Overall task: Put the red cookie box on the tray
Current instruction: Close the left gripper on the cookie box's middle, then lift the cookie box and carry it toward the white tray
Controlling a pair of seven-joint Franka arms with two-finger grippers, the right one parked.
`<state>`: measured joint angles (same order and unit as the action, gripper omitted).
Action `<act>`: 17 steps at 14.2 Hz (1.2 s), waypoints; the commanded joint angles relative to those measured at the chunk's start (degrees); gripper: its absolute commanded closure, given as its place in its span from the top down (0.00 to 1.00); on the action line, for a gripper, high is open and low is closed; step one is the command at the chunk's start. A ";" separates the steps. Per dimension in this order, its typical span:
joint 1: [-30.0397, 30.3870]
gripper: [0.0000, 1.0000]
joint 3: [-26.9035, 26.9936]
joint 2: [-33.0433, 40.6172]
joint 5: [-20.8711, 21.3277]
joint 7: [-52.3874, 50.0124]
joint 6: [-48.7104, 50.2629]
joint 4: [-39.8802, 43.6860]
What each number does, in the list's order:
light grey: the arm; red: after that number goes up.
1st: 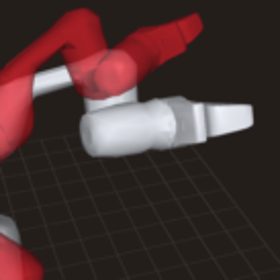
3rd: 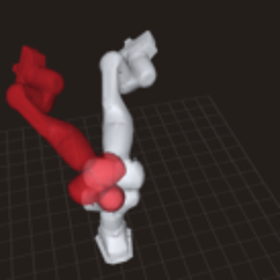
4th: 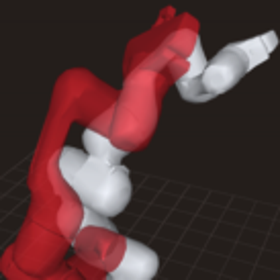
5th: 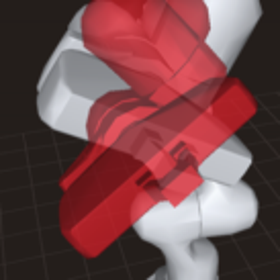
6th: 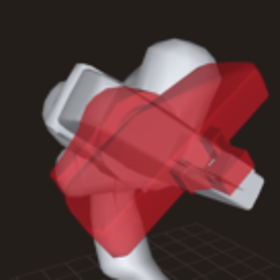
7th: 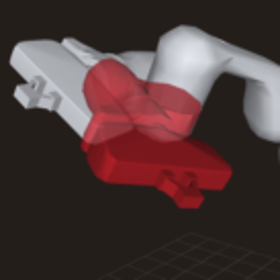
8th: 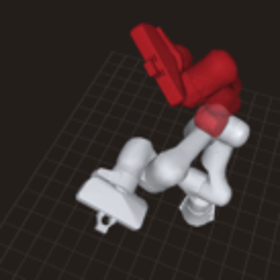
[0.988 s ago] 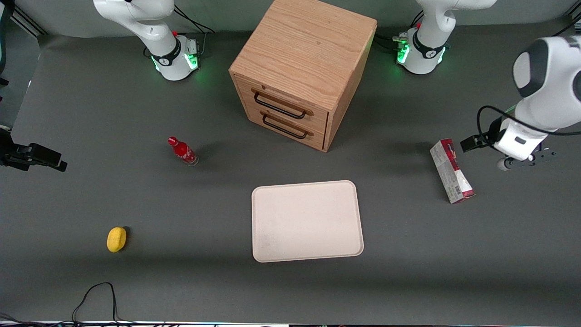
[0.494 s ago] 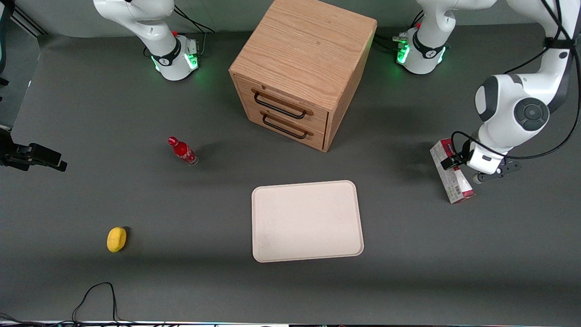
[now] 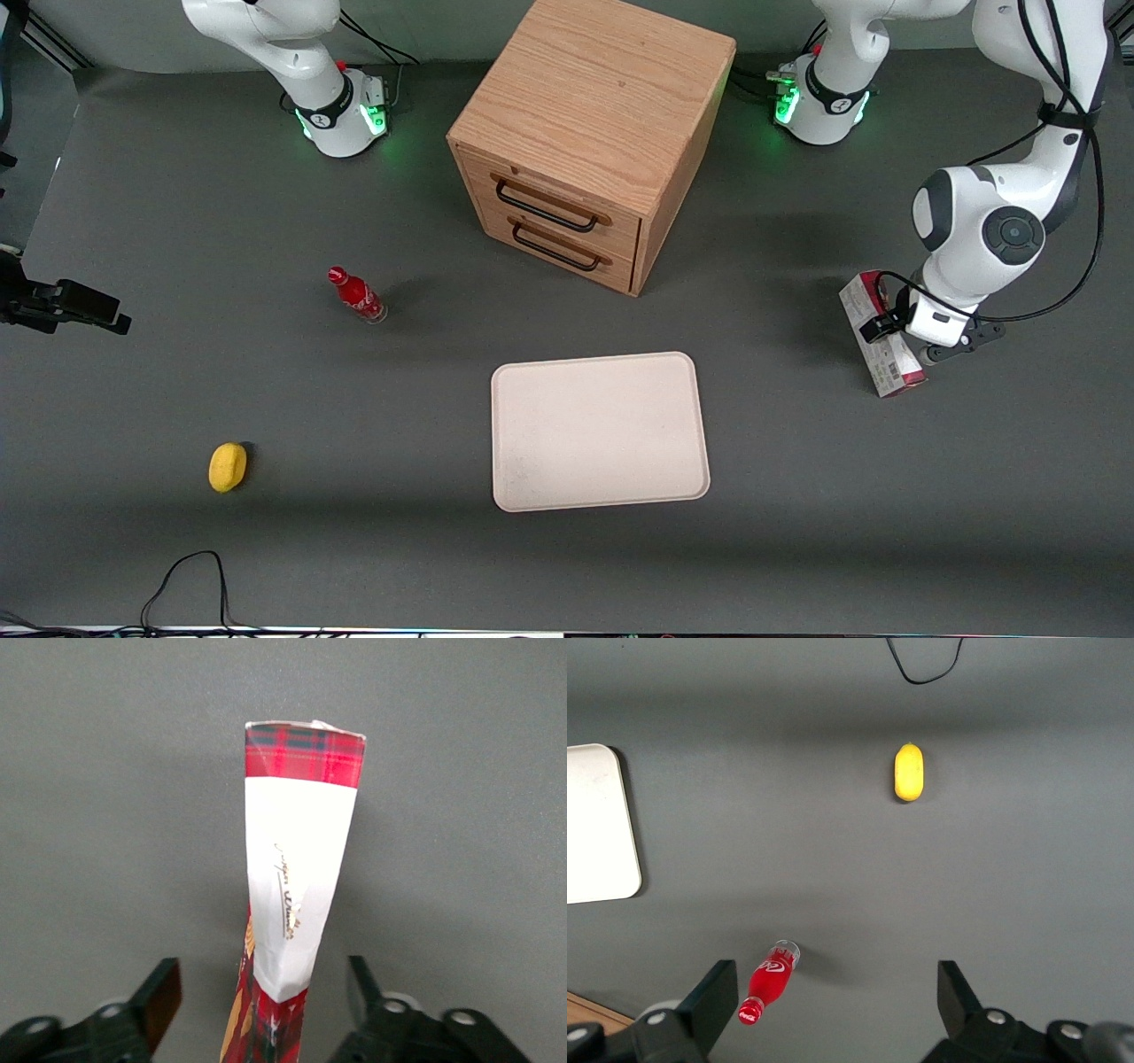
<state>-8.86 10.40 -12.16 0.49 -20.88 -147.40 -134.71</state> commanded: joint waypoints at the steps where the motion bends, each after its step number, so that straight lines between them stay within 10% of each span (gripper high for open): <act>1: -1.86 0.11 1.02 0.12 -1.71 -1.09 -0.70 -0.38; 2: -2.03 0.00 1.02 0.04 -1.72 -1.09 -0.70 -0.38; 10: -2.21 0.00 1.11 1.87 -1.28 2.76 2.19 1.20; 17: -2.91 0.00 0.85 2.50 -1.63 24.40 25.30 21.66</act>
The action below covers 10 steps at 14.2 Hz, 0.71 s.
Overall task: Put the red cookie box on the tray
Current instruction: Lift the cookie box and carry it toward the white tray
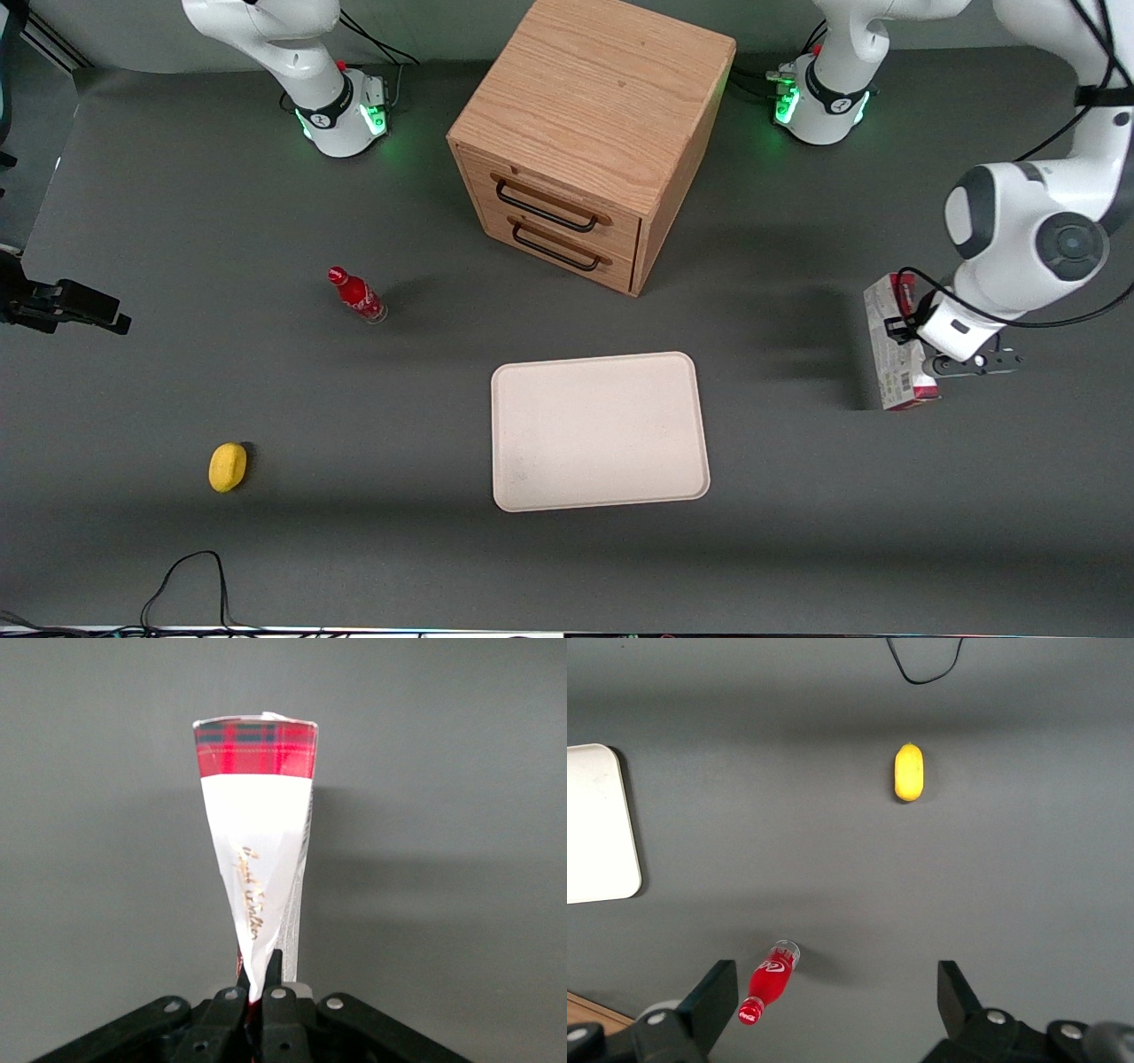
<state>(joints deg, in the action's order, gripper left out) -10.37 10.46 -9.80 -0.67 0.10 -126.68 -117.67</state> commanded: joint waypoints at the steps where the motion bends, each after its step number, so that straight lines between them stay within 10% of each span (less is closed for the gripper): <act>1: -2.02 0.00 0.35 0.05 -0.47 3.42 7.82 7.95; 10: -10.62 0.00 -4.57 -12.23 -6.62 -5.80 35.88 46.17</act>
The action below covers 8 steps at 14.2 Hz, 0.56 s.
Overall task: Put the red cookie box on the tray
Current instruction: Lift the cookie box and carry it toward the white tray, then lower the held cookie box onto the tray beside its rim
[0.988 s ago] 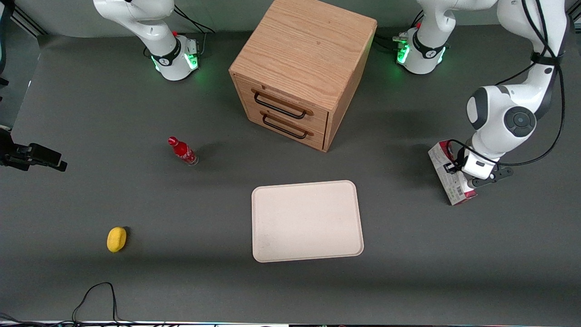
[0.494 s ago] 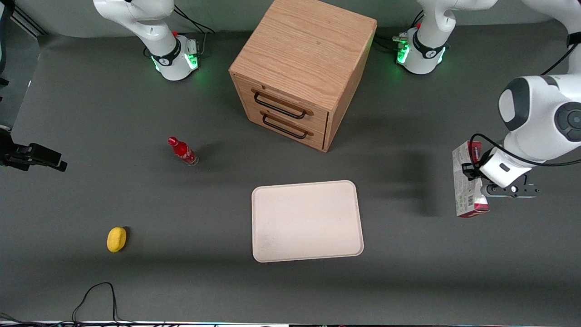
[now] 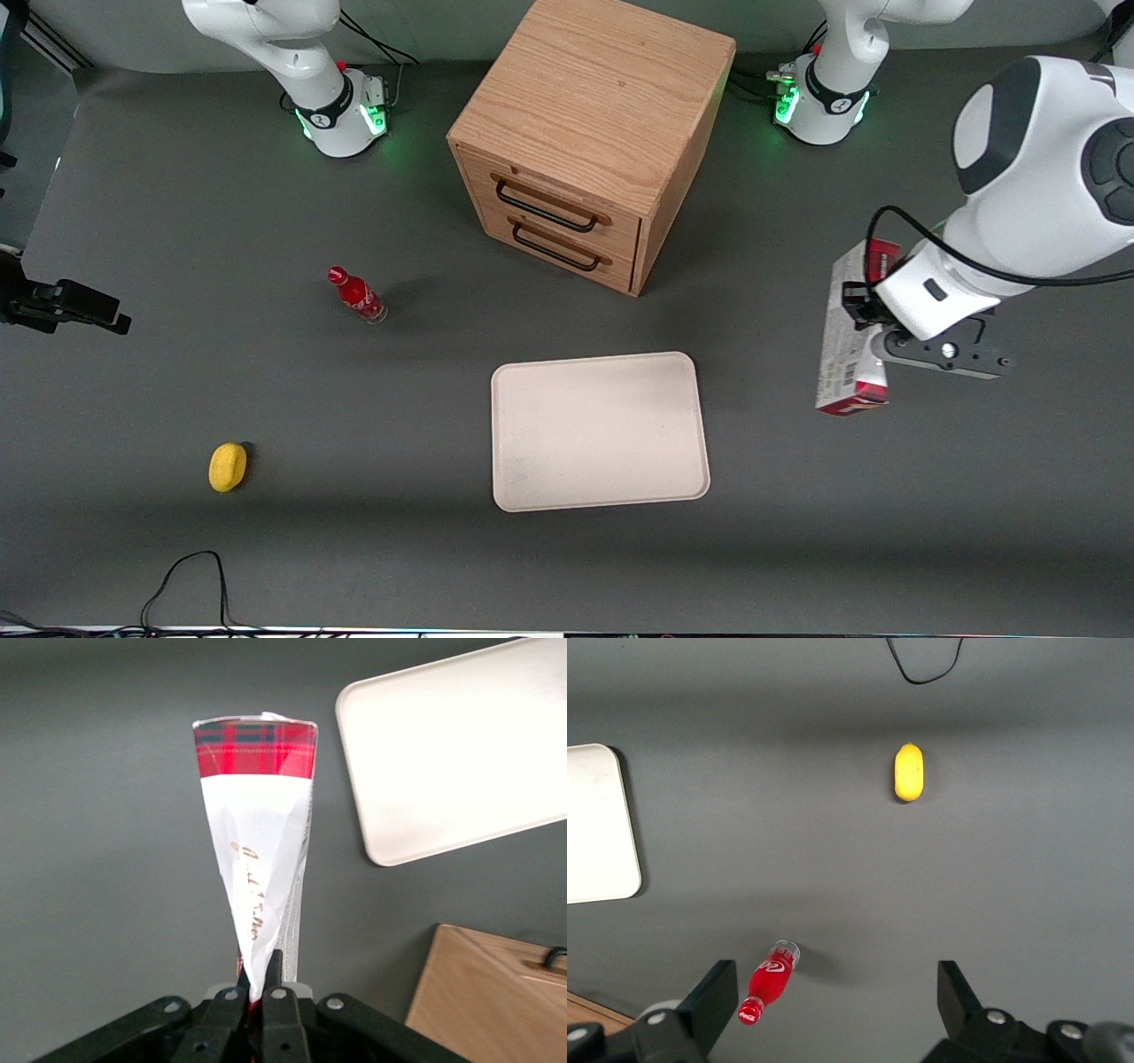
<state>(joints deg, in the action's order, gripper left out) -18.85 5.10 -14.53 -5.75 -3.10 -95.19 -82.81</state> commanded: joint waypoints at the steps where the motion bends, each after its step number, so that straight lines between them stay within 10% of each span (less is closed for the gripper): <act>1: -4.07 0.00 0.79 -10.75 -1.64 -5.74 5.88 16.23; 8: -12.70 0.00 0.79 -28.52 -1.20 -25.90 -0.24 29.99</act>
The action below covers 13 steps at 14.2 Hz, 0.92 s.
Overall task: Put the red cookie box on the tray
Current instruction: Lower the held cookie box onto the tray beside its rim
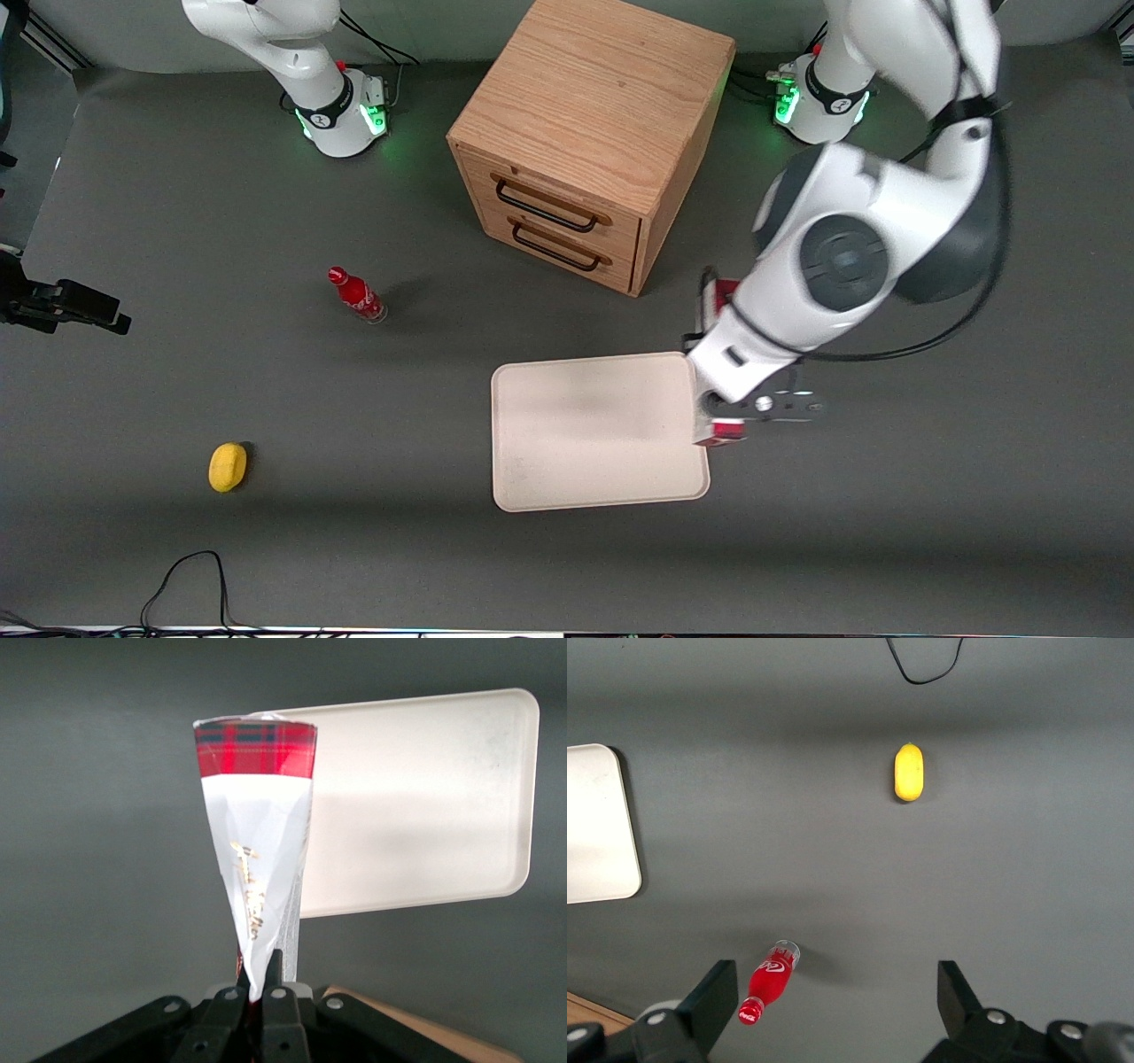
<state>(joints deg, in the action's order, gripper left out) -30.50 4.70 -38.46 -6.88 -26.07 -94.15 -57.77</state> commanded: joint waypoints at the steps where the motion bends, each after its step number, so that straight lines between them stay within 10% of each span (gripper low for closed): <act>1: -1.14 0.00 1.19 -6.26 0.11 -3.37 -2.95 4.43; 12: -1.84 0.00 1.63 -9.52 3.71 -3.55 -22.99 -12.61; 13: -1.76 0.20 1.63 -9.44 3.71 -3.72 -24.92 -13.84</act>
<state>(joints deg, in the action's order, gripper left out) -31.57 5.73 -50.17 -4.18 -28.43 -116.11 -67.55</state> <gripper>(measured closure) 0.974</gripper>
